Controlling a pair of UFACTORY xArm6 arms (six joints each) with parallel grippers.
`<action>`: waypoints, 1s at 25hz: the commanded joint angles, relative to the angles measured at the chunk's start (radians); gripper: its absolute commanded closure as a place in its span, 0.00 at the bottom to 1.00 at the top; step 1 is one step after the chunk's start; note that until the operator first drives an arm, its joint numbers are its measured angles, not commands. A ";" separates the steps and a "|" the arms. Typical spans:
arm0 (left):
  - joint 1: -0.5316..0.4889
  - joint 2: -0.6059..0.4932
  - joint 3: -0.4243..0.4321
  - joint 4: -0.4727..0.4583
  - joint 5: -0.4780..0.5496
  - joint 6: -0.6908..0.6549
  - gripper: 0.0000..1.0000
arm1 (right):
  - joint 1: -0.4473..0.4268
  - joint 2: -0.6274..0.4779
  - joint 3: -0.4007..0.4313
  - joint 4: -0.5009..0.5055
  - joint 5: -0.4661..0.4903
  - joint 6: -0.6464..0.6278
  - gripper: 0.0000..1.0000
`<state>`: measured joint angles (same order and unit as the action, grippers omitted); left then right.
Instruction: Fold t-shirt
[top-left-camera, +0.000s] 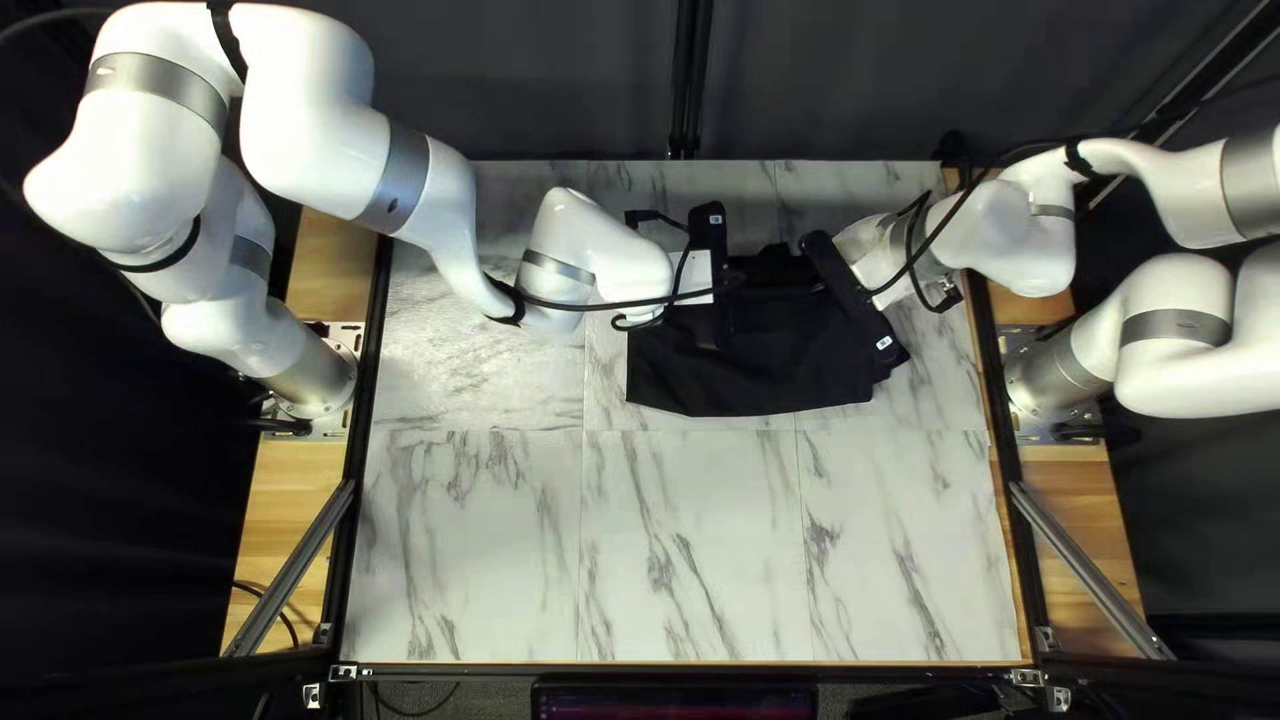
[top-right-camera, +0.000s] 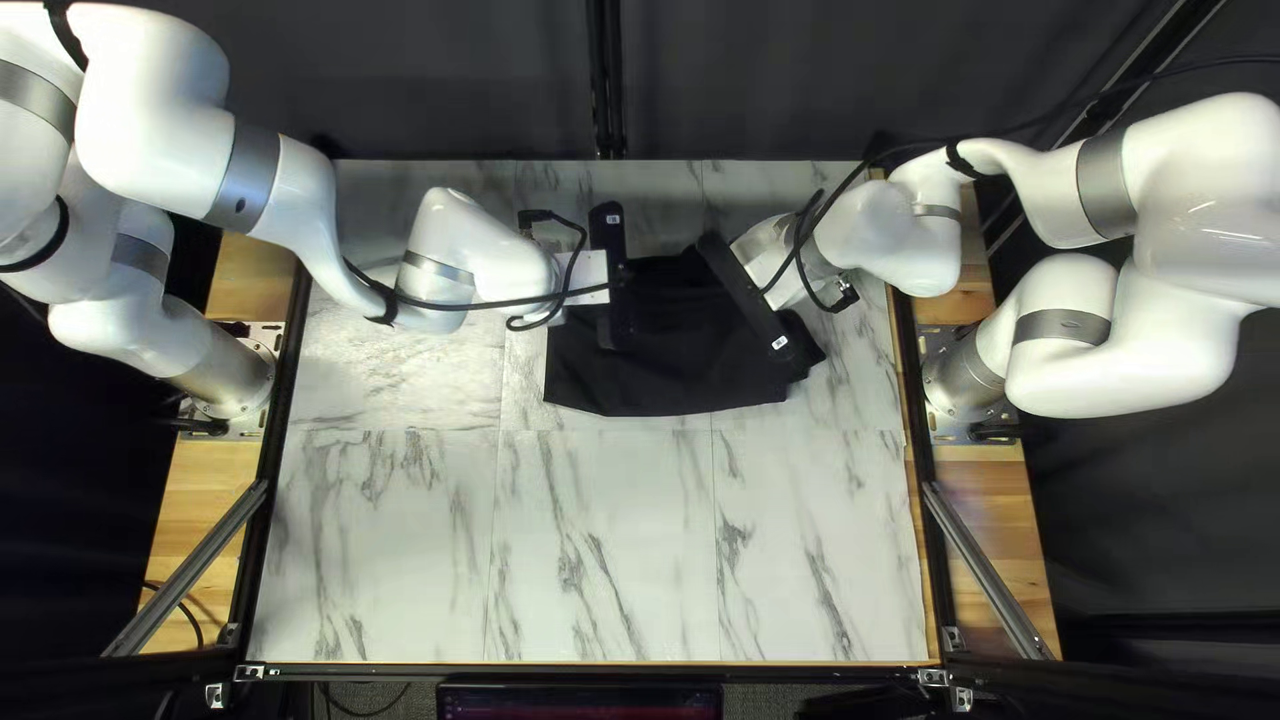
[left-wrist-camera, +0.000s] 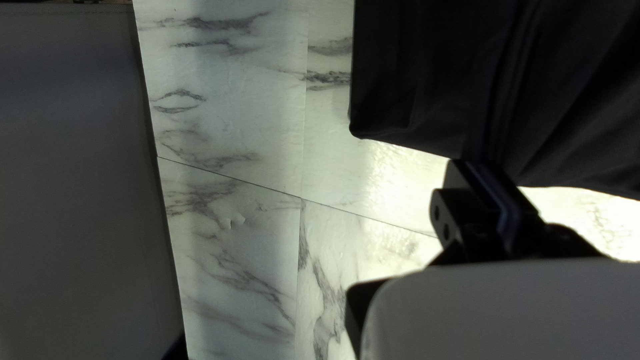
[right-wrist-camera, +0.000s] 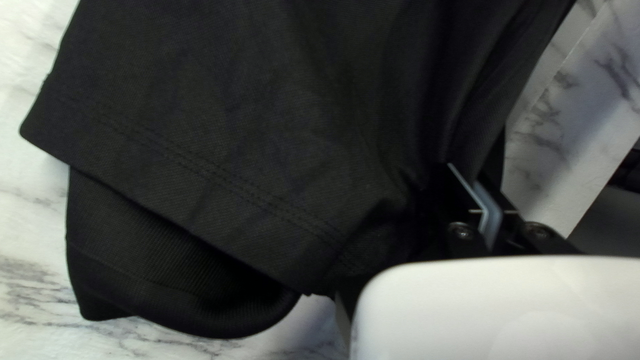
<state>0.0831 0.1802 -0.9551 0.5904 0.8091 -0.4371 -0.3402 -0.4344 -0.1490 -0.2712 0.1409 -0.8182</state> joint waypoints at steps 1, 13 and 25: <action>0.012 0.012 -0.013 0.004 -0.006 0.006 1.00 | 0.002 -0.010 0.000 0.021 0.010 -0.015 1.00; 0.000 -0.027 -0.024 -0.001 0.030 0.013 0.00 | 0.002 -0.070 0.004 0.100 0.078 -0.068 0.00; 0.010 0.000 -0.027 0.030 -0.038 -0.006 0.00 | 0.122 -0.395 0.012 -0.018 0.402 0.134 0.00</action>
<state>0.0763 0.1572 -0.9809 0.6150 0.8034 -0.4500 -0.2546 -0.7261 -0.1371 -0.2717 0.4241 -0.7213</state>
